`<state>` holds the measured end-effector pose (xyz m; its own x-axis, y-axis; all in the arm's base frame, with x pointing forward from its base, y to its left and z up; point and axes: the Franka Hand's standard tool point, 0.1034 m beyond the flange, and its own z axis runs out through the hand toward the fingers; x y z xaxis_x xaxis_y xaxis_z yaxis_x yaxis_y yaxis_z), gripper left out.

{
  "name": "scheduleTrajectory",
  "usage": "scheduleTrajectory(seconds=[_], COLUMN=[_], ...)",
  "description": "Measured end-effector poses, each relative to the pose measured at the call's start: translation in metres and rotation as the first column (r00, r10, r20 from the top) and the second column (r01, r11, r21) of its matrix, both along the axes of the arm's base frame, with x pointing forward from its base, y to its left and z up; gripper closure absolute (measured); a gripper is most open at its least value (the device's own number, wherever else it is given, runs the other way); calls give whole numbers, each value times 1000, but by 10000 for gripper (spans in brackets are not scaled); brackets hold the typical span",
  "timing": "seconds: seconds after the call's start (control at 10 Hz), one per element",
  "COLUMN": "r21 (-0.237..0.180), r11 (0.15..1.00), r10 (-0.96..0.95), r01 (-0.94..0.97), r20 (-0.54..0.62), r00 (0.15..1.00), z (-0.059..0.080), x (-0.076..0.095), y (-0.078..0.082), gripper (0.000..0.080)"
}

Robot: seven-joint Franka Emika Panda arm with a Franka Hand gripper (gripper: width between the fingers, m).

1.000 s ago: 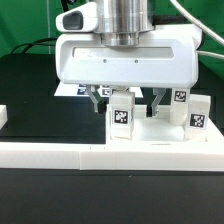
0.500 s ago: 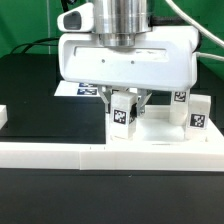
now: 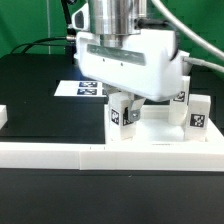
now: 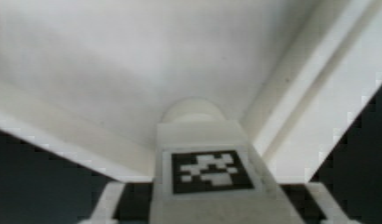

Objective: Assemble square table

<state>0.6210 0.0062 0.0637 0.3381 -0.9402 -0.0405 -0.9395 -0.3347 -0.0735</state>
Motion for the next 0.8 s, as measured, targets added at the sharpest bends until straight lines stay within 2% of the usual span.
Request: scheduleTrajectory(seconds=[0.2,0.3,0.5,0.7,0.8], r21=[39,81,86,86,88], r11=[939,852,786,809,832], r10=[-341,-513,-606,-575,-543], r01=[343,518,613,581,547], r20=[-51,-75,-92,-87,-69], r00=[939,855,790,813,837], z=[1,-1,-2,-2,-2], x=[2,6,6,6,6], y=[-2,-4,-5,-5,-5], gripper=[512,512,512,512,339])
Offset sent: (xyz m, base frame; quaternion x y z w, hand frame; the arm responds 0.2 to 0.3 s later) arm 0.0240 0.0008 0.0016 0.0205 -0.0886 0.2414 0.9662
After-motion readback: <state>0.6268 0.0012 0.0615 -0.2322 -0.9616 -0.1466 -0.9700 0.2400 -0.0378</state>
